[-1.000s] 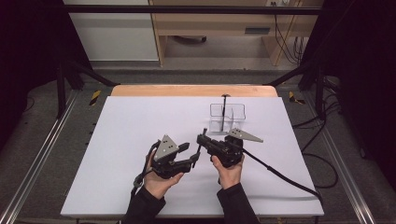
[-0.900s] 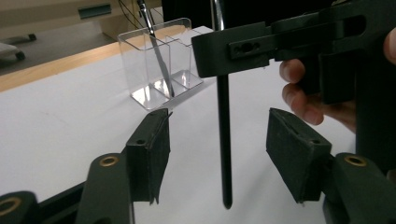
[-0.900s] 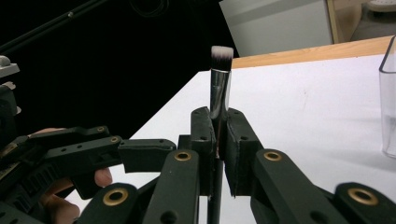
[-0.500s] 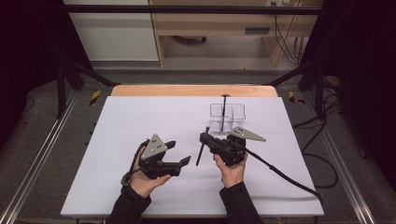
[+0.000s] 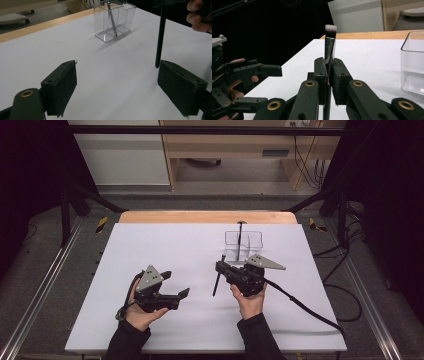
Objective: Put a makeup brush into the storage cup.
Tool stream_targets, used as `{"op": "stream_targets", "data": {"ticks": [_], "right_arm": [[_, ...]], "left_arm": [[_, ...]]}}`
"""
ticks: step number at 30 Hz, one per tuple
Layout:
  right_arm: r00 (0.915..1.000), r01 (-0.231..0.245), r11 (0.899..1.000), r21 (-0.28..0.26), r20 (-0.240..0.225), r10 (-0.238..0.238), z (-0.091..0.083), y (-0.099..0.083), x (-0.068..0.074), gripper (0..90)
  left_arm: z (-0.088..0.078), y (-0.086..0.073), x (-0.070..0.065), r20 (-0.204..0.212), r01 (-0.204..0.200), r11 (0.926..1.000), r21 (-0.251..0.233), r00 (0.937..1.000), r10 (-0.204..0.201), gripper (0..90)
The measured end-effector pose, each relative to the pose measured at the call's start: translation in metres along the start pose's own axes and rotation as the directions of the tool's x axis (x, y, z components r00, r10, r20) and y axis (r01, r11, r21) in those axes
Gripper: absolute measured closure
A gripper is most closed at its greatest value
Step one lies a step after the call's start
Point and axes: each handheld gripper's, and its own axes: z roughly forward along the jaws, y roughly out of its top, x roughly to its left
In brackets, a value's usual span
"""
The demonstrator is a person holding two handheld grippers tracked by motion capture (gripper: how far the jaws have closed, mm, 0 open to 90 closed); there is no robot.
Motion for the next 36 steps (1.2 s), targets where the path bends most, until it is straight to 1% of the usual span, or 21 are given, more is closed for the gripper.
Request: {"op": "stream_targets", "data": {"ticks": [4,7,8,11,17,21,26,27,28,31,36], "right_arm": [[0.9999,0.016,1.0,0.002,0.004,-0.016,-0.002,0.003,-0.001,83.8],[0.9995,0.029,1.0,0.001,0.011,-0.029,-0.003,0.004,-0.002,83.8],[0.9991,0.04,0.999,-0.006,0.013,-0.04,-0.005,0.006,-0.003,83.8],[0.9988,0.045,0.999,-0.014,0.018,-0.045,-0.006,0.009,-0.004,83.8],[0.9964,0.072,0.997,-0.022,0.047,-0.071,-0.009,0.017,-0.01,83.8],[0.9954,0.074,0.997,-0.024,0.062,-0.073,-0.009,0.02,-0.013,83.8],[0.993,0.087,0.996,-0.036,0.083,-0.084,-0.01,0.026,-0.018,83.8],[0.9919,0.09,0.995,-0.037,0.094,-0.086,-0.011,0.028,-0.02,83.8],[0.9919,0.09,0.995,-0.037,0.094,-0.086,-0.011,0.028,-0.02,83.8],[0.99,0.09,0.995,-0.044,0.113,-0.084,-0.011,0.033,-0.024,83.8],[0.9879,0.085,0.995,-0.054,0.135,-0.077,-0.011,0.039,-0.031,83.8]], "left_arm": [[-0.005,-0.006,0.008,-0.021,0.017,0.9998,0.005,0.9996,-0.017,13.6],[-0.008,-0.008,0.011,-0.027,0.023,0.9997,0.009,0.9994,-0.022,12.7],[-0.009,-0.01,0.014,-0.034,0.031,0.9995,0.008,0.999,-0.03,12.4],[-0.012,-0.013,0.017,-0.042,0.037,0.9993,0.008,0.9984,-0.037,11.7],[-0.015,-0.02,0.024,-0.062,0.047,0.9987,0.02,0.997,-0.046,10.9],[-0.018,-0.022,0.026,-0.067,0.047,0.9987,0.021,0.9967,-0.046,10.6],[-0.019,-0.025,0.03,-0.078,0.058,0.998,0.023,0.9954,-0.056,10.5],[-0.019,-0.025,0.031,-0.078,0.062,0.9978,0.023,0.9951,-0.06,10.5],[-0.019,-0.025,0.031,-0.078,0.062,0.9978,0.023,0.9951,-0.06,10.4],[-0.018,-0.026,0.033,-0.084,0.069,0.9973,0.026,0.9942,-0.067,10.4],[-0.018,-0.027,0.033,-0.086,0.068,0.9973,0.028,0.9942,-0.065,10.3]]}}
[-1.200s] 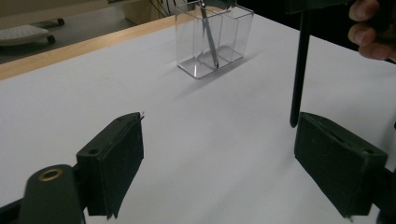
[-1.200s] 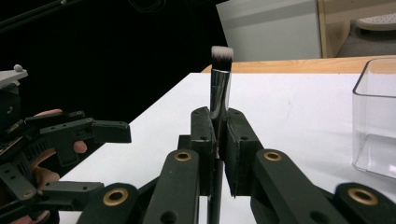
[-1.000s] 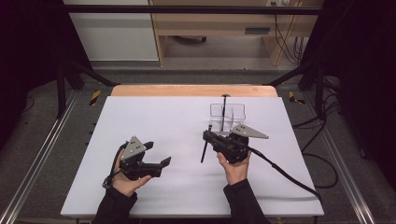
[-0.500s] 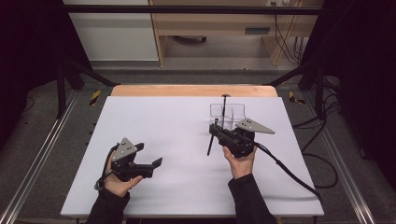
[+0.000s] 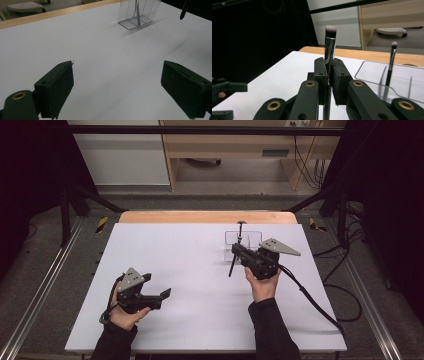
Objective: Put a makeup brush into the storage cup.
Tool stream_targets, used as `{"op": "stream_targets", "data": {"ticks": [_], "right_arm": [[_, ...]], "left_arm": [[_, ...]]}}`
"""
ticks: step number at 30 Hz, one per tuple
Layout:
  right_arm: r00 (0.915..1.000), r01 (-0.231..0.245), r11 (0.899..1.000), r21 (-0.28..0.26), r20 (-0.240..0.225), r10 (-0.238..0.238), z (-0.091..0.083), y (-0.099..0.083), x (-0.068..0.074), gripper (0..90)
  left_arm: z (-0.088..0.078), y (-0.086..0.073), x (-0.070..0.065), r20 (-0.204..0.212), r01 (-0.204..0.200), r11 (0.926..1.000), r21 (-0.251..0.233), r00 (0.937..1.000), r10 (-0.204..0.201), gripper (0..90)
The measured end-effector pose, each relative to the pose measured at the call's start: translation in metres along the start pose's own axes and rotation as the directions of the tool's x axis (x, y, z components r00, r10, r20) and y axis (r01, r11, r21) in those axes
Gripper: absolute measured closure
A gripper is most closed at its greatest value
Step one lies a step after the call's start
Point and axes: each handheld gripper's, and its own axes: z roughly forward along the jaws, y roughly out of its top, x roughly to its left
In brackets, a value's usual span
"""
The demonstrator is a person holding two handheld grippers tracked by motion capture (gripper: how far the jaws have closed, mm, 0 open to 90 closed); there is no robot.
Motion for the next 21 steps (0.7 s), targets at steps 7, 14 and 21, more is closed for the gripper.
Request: {"op": "stream_targets", "data": {"ticks": [7,14,21], "right_arm": [[0.9994,-0.001,1.0,-0.011,0.035,0.001,0.0,0.009,-0.01,83.8],[0.9978,0.002,1.0,-0.018,0.066,-0.001,0.002,0.017,-0.017,83.8],[0.9958,0.011,1.0,-0.029,0.092,-0.008,0.006,0.026,-0.021,83.7]], "left_arm": [[0.001,-0.001,0.002,-0.003,0.002,1.0,0.007,1.0,-0.002,10.3],[0.002,-0.002,0.003,-0.009,0.002,0.9999,0.012,1.0,-0.002,10.3],[0.003,-0.002,0.003,-0.01,-0.004,0.9998,0.021,0.9999,0.004,10.3]]}}
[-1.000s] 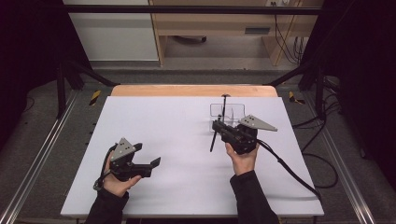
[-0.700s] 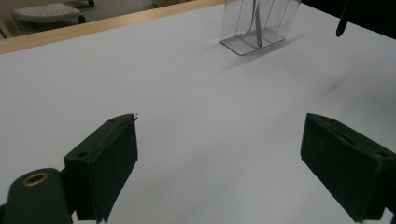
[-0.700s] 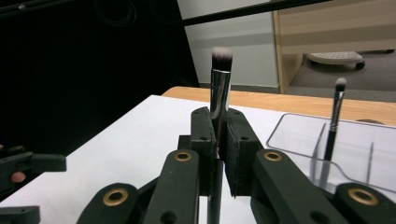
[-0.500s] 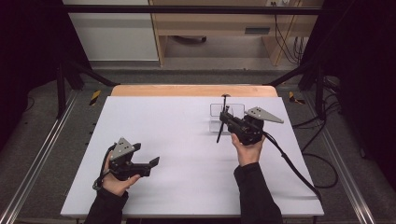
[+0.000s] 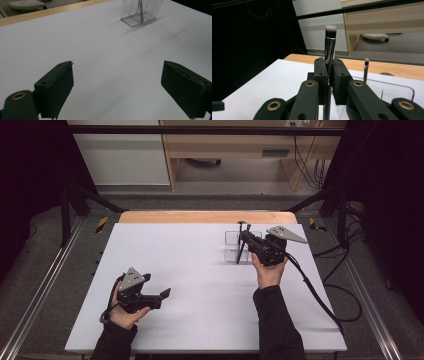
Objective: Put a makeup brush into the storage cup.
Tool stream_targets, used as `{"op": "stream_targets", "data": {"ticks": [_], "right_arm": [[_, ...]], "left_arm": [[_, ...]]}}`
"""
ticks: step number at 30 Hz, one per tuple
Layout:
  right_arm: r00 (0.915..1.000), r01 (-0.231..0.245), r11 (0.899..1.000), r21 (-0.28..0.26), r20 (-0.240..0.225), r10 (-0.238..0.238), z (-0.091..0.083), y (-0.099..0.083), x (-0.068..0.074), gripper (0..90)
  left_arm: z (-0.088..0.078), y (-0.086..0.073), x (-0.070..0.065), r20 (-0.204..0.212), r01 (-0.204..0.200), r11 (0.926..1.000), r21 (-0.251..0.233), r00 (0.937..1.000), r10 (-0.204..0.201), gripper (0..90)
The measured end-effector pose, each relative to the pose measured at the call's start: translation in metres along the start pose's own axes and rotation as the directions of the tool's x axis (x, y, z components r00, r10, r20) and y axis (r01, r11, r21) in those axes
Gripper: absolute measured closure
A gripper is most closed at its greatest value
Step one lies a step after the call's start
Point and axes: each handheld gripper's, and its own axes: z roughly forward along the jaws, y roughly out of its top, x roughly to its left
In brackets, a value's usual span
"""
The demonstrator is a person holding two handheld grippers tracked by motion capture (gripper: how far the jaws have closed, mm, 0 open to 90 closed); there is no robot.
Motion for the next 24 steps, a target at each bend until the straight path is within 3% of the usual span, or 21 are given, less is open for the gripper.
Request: {"op": "stream_targets", "data": {"ticks": [24], "right_arm": [[0.9958,0.027,0.999,-0.022,0.088,-0.025,0.016,0.019,-0.012,83.8]], "left_arm": [[0.001,0.0,0.001,-0.006,-0.004,1.0,0.006,1.0,0.004,10.3]]}}
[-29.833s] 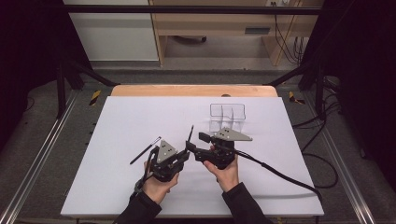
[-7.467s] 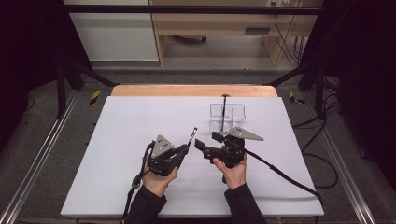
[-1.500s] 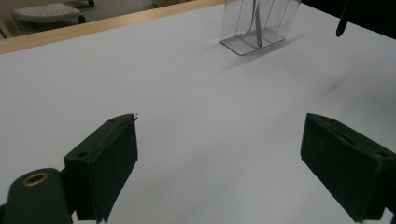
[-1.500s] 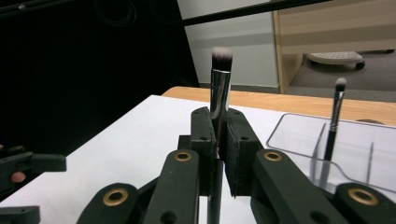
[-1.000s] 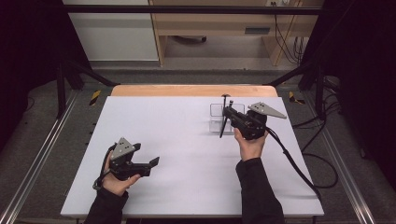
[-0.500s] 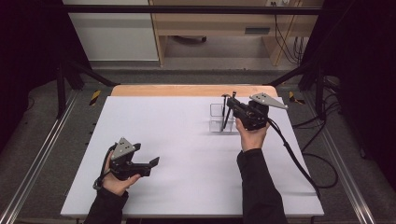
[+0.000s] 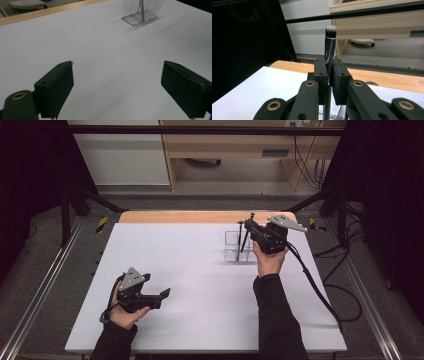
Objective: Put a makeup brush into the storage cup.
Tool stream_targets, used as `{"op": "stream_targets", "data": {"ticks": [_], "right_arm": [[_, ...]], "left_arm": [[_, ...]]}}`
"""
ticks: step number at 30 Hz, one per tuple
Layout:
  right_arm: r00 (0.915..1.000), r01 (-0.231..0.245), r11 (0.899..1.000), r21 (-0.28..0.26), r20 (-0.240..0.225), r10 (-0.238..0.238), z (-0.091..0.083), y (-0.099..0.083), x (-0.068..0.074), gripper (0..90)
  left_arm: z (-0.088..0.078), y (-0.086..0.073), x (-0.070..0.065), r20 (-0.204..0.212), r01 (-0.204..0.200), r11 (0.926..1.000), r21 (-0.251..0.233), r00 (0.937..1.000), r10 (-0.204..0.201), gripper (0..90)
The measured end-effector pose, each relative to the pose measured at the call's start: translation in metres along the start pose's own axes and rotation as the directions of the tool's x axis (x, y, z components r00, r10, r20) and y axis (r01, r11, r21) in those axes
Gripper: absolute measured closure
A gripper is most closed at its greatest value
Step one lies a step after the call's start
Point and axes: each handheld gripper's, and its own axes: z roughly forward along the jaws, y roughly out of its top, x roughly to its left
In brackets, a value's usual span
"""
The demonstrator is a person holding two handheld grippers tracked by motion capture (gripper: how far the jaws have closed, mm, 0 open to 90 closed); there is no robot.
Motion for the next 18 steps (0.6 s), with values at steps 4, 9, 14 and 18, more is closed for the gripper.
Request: {"op": "stream_targets", "data": {"ticks": [4,9,14,18], "right_arm": [[0.9998,0.002,1.0,-0.003,0.018,-0.002,0.004,0.001,-0.002,83.8],[0.9996,-0.006,1.0,-0.002,0.028,0.006,0.009,0.001,-0.004,83.8],[0.9993,0.0,1.0,-0.004,0.038,0.0,0.014,0.003,-0.005,83.8],[0.9987,-0.001,1.0,-0.009,0.052,0.002,0.018,0.005,-0.007,83.8]], "left_arm": [[0.0,0.0,0.0,0.0,0.0,1.0,-0.001,1.0,0.0,10.3],[0.0,0.0,0.0,0.0,-0.001,1.0,-0.001,1.0,0.001,10.3],[0.0,0.0,0.0,0.001,-0.002,1.0,0.0,1.0,0.002,10.3],[0.0,0.0,0.0,0.002,-0.001,1.0,0.0,1.0,0.001,10.3]]}}
